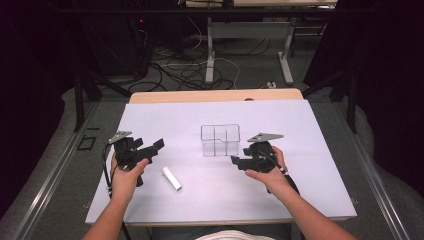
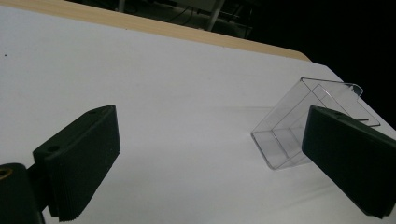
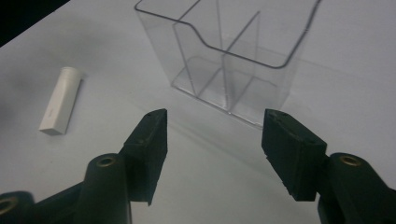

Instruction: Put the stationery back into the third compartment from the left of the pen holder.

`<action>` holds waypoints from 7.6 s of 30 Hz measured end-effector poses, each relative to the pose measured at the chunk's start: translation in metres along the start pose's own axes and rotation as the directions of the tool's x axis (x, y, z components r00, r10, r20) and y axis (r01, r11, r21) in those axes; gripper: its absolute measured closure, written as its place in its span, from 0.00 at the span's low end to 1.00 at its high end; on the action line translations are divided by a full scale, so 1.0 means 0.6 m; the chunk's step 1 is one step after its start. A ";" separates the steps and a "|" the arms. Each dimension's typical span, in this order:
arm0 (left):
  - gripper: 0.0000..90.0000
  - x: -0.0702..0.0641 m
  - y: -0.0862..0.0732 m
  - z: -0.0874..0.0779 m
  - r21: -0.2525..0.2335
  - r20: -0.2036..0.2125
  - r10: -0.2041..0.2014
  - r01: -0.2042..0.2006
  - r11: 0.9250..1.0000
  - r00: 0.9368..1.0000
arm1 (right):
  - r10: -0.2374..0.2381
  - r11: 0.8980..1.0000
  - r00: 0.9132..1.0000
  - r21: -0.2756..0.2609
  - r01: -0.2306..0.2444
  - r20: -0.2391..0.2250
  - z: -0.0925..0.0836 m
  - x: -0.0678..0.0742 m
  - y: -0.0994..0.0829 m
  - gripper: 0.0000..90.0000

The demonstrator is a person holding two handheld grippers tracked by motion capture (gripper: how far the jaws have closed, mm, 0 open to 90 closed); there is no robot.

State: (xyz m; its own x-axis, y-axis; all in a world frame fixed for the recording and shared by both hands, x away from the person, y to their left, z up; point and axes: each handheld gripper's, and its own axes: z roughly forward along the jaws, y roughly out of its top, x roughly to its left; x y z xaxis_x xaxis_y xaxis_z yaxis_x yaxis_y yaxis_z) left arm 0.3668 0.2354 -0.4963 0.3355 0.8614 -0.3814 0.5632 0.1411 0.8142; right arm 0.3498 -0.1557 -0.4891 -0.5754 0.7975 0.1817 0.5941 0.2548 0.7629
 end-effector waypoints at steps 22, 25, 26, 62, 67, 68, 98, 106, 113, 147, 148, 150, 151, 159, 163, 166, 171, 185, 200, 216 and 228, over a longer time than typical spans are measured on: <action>0.09 -0.003 -0.007 0.013 0.035 -0.004 0.003 -0.003 0.999 1.000 | -0.001 0.958 0.998 0.285 0.020 -0.065 0.081 0.097 0.044 0.55; 0.10 -0.001 -0.008 0.013 0.033 -0.004 0.007 -0.007 0.999 1.000 | 0.000 0.959 0.998 0.284 0.019 -0.069 0.093 0.111 0.042 0.59; 0.10 0.000 -0.008 0.013 0.035 -0.007 0.006 -0.006 0.999 1.000 | 0.002 0.955 0.998 0.297 0.017 -0.064 0.097 0.117 0.041 0.60; 0.12 0.008 -0.008 0.016 0.051 -0.027 0.000 0.001 0.999 1.000 | -0.020 0.933 0.981 0.350 0.088 -0.194 0.181 0.216 0.025 0.61; 0.12 0.008 -0.009 0.016 0.052 -0.027 0.001 0.001 0.999 1.000 | -0.014 0.932 0.978 0.352 0.089 -0.208 0.188 0.231 0.027 0.62; 0.12 0.008 -0.009 0.016 0.052 -0.027 0.001 0.001 0.999 1.000 | -0.011 0.929 0.979 0.359 0.086 -0.206 0.189 0.234 0.027 0.62; 0.13 0.007 -0.012 0.021 0.062 -0.028 0.009 -0.008 0.998 1.000 | -0.032 0.908 0.985 0.407 0.100 -0.172 0.226 0.250 0.012 0.74; 0.13 0.006 -0.012 0.022 0.069 -0.028 0.010 -0.008 0.998 1.000 | -0.008 0.911 0.986 0.406 0.077 -0.168 0.226 0.247 0.010 0.76; 0.14 0.006 -0.012 0.023 0.064 -0.032 0.013 -0.011 0.998 0.999 | -0.002 0.914 0.985 0.399 0.071 -0.172 0.224 0.242 0.012 0.79; 0.19 -0.003 -0.005 0.014 0.043 -0.018 0.011 -0.011 0.999 1.000 | -0.085 0.980 0.989 0.168 0.106 -0.124 0.192 0.231 0.000 0.79; 0.19 -0.003 -0.004 0.013 0.047 -0.014 0.011 -0.010 0.999 1.000 | -0.106 0.980 0.987 0.153 0.124 -0.121 0.189 0.230 0.000 0.79; 0.19 -0.006 -0.003 0.012 0.046 -0.010 0.012 -0.011 0.999 1.000 | -0.115 0.983 0.988 0.133 0.128 -0.105 0.184 0.230 0.001 0.79; 0.19 -0.007 -0.002 0.011 0.044 -0.006 0.018 -0.018 0.999 1.000 | -0.124 0.983 0.987 0.125 0.136 -0.099 0.182 0.229 0.002 0.79; 0.20 -0.023 0.009 0.002 0.027 0.023 0.007 -0.008 1.000 1.000 | -0.160 0.985 0.986 0.059 0.163 -0.055 0.165 0.219 0.008 0.79; 0.24 -0.031 0.018 -0.003 0.033 0.045 0.013 -0.014 0.999 0.999 | -0.173 0.984 0.984 0.032 0.174 -0.040 0.154 0.216 0.010 0.79; 0.25 -0.036 0.026 -0.005 0.027 0.056 0.009 -0.010 1.000 0.998 | -0.185 0.983 0.982 0.015 0.185 -0.032 0.147 0.211 0.013 0.79; 0.25 -0.047 0.042 -0.007 0.011 0.057 0.023 -0.023 1.000 0.998 | -0.200 0.980 0.980 -0.002 0.200 -0.024 0.130 0.194 0.024 0.79; 0.36 -0.084 0.059 0.017 0.066 0.165 -0.081 0.071 0.995 0.983 | -0.178 0.978 0.984 -0.107 0.180 0.027 0.074 0.135 0.057 0.79; 0.49 -0.143 0.045 0.071 0.169 0.300 -0.162 0.115 0.979 0.940 | -0.140 0.979 0.989 -0.141 0.147 0.056 0.045 0.107 0.047 0.79; 0.59 -0.187 0.036 0.121 0.186 0.326 -0.245 0.192 0.964 0.913 | -0.124 0.976 0.991 -0.175 0.129 0.041 0.043 0.103 0.044 0.79; 0.70 -0.180 0.037 0.127 0.190 0.330 -0.276 0.223 0.956 0.903 | -0.126 0.974 0.991 -0.186 0.132 0.045 0.042 0.099 0.043 0.79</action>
State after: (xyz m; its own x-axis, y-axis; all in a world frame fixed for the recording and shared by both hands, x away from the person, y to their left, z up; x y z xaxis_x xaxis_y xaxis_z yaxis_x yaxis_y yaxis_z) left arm 0.4007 0.1085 -0.4703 0.3964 0.5778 -0.7135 0.7565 0.2346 0.6104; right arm 0.3453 -0.0882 -0.4743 -0.6197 0.7828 0.0560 0.3981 0.2521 0.8820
